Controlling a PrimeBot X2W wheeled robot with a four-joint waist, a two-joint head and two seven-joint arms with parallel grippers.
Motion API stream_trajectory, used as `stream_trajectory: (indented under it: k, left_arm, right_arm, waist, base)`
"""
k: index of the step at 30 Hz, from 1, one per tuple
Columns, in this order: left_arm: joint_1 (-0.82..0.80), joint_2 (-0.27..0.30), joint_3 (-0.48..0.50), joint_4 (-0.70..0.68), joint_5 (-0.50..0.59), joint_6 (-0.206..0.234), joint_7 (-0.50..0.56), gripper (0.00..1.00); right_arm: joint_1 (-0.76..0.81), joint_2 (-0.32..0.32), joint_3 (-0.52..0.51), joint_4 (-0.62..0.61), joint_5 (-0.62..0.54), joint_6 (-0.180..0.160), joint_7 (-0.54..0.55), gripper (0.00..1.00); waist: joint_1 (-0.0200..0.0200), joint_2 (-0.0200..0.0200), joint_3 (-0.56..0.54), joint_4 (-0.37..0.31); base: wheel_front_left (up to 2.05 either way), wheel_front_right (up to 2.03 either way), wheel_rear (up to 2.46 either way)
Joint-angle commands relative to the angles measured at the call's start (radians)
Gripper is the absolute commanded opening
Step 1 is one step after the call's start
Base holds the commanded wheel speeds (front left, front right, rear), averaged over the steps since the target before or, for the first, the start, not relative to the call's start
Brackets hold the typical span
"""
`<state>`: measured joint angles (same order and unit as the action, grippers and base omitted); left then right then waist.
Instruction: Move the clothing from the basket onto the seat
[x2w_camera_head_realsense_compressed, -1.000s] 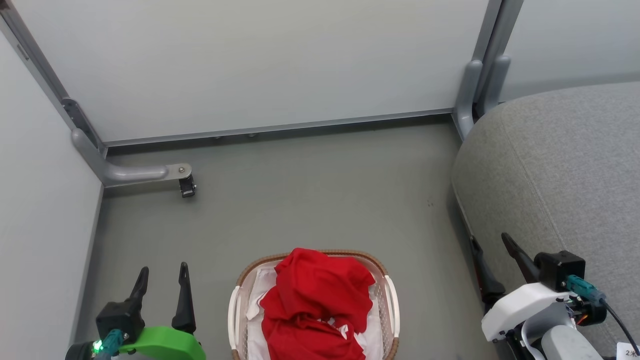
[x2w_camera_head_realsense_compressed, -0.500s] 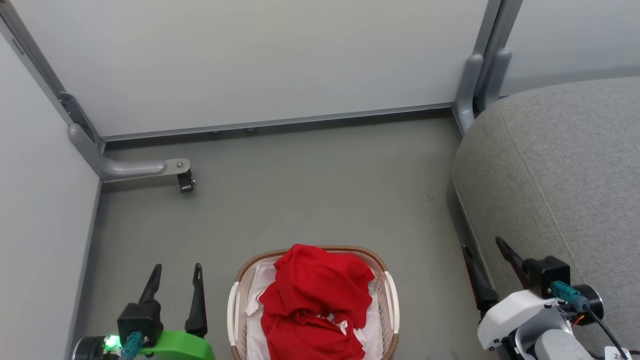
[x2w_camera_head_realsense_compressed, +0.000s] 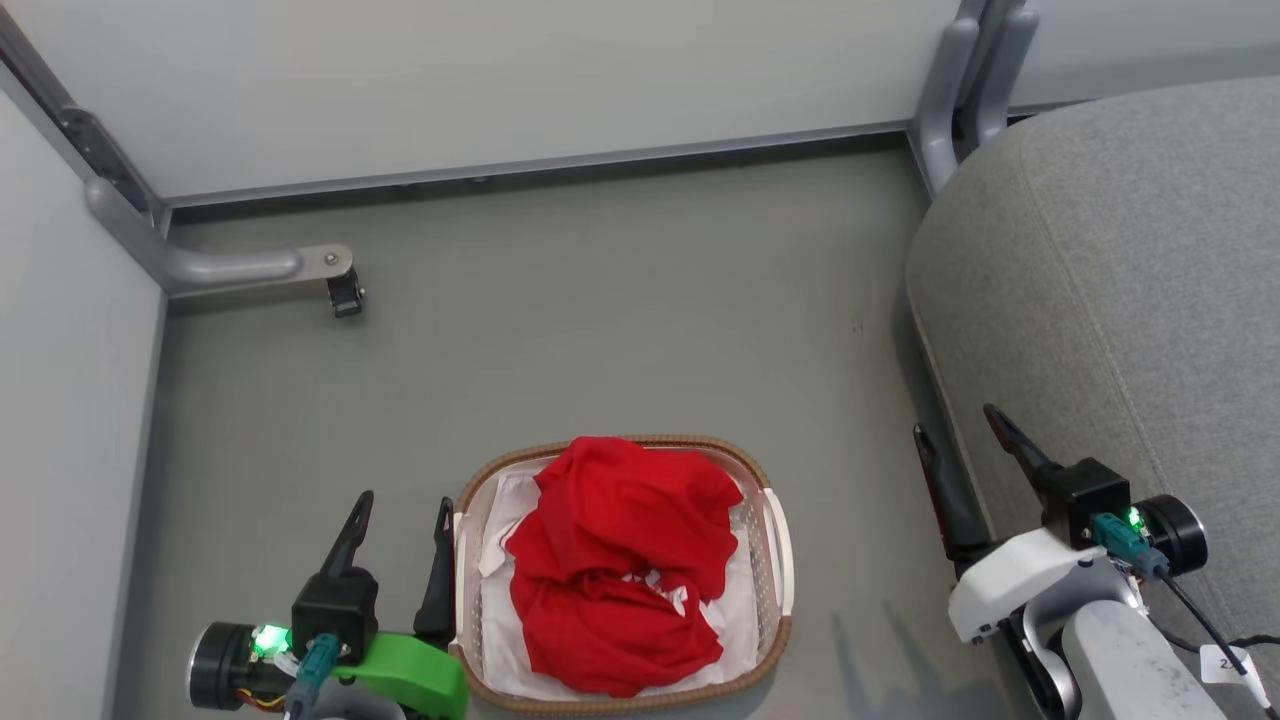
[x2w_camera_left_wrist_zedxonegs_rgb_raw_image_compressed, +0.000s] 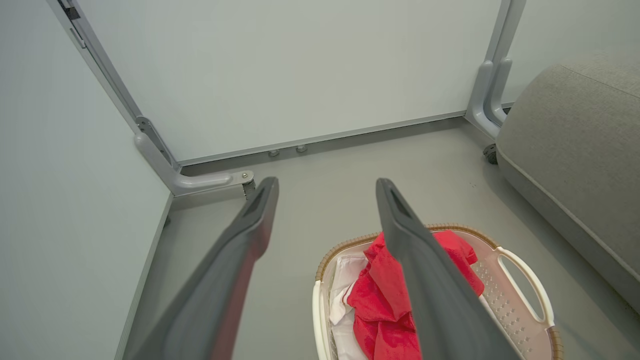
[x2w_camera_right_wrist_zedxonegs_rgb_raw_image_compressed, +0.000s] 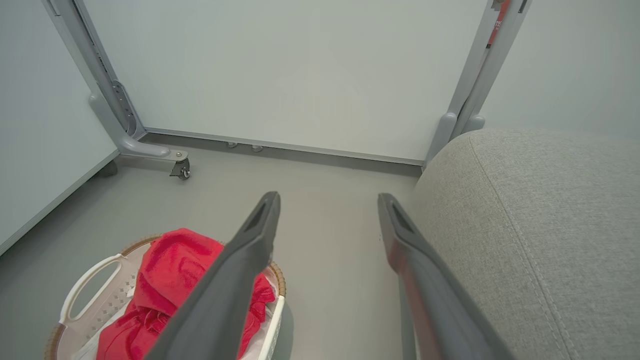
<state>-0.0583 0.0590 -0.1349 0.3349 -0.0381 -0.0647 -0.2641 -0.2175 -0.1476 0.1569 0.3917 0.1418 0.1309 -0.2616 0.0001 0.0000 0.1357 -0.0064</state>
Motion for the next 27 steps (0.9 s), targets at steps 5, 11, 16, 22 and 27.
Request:
stream_trajectory:
  k: [5, 11, 16, 22, 27]
  left_arm:
    - [-0.064, -0.005, -0.022, 0.045, -0.019, -0.014, 0.0, 1.0]
    - [-0.139, -0.007, -0.059, 0.104, -0.048, -0.021, 0.0, 1.0]
    - [-0.205, -0.007, -0.091, 0.148, -0.065, -0.02, 0.0, 1.0]
    - [-0.286, -0.006, -0.121, 0.211, -0.122, -0.038, 0.0, 1.0]
    - [-0.365, -0.006, -0.145, 0.296, -0.161, -0.055, 0.0, 1.0]
  right_arm:
    - [-0.042, -0.004, -0.007, -0.021, -0.005, 0.0, -0.005, 1.0]
    - [-0.088, 0.001, -0.015, -0.051, -0.007, 0.0, -0.005, 1.0]
    - [-0.126, 0.012, -0.011, -0.07, -0.007, 0.0, -0.005, 1.0]
    - [-0.166, 0.02, -0.005, -0.083, -0.001, 0.0, -0.005, 1.0]
    - [-0.195, 0.025, 0.001, -0.091, 0.003, 0.0, -0.005, 1.0]
  waist:
    - [-0.0001, 0.0, 0.113, -0.021]
    - [-0.0001, 0.0, 0.214, -0.033]
    - [-0.0001, 0.0, 0.294, -0.047]
    - [-0.0001, 0.0, 0.378, -0.064]
    - [-0.0001, 0.0, 0.438, -0.081]
  base:
    - [0.0, 0.0, 0.0]
    - [0.0, 0.0, 0.0]
    - [0.0, 0.0, 0.0]
    - [0.0, 0.0, 0.0]
    - [0.0, 0.0, 0.0]
